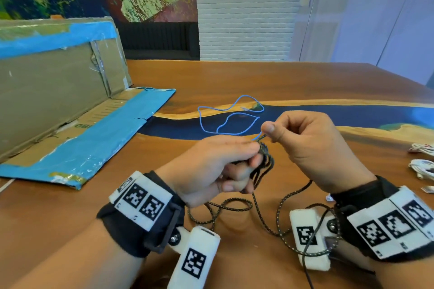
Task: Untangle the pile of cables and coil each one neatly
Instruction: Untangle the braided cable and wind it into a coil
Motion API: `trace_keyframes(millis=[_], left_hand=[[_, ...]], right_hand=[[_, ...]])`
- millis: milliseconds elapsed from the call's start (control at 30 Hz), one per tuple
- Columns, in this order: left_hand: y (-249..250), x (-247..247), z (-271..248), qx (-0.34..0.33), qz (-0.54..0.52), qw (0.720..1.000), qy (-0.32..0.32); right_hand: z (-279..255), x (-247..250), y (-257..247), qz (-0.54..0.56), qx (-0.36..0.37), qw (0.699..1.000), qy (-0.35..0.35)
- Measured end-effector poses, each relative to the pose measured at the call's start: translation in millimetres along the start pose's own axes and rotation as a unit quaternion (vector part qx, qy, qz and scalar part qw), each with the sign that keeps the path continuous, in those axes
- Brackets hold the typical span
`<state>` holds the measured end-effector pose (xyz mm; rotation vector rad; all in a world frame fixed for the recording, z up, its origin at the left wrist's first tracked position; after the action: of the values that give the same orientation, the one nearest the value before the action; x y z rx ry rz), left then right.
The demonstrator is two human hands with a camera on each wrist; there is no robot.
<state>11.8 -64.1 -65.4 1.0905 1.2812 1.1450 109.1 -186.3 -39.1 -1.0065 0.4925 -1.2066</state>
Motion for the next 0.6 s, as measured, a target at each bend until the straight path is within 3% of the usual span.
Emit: trace_keyframes(millis=[133,267,433,600], left_hand=[[9,8,9,-0.026,-0.207,0.976,0.061],[22,26,12,-0.081,-0.302,0.944,0.108],[26,47,11,-0.113,-0.308,0.929,0.173],[18,44,12,-0.108,-0.284,0.939,0.163]], right_hand=[[-7,-19,19,0.122,-0.136,0.980,-0.081],[-12,-28,27,0.179,-0.224,0.953,-0.096],[-4,-17,31,0.305,-0.256,0.917,0.023],[9,12,32,0.393,-0.265,0.872,0.125]])
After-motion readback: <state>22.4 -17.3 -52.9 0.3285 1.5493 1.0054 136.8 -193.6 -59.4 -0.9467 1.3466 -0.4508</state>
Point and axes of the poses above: each hand's wrist, its own z-axis towards the middle knuckle, its own x-axis out of the back of the hand, y = z × x, the point moved 6 cm from there along z, towards the middle knuckle, and after that the axes turned 11 degrees about y, right-handed, at the moved point
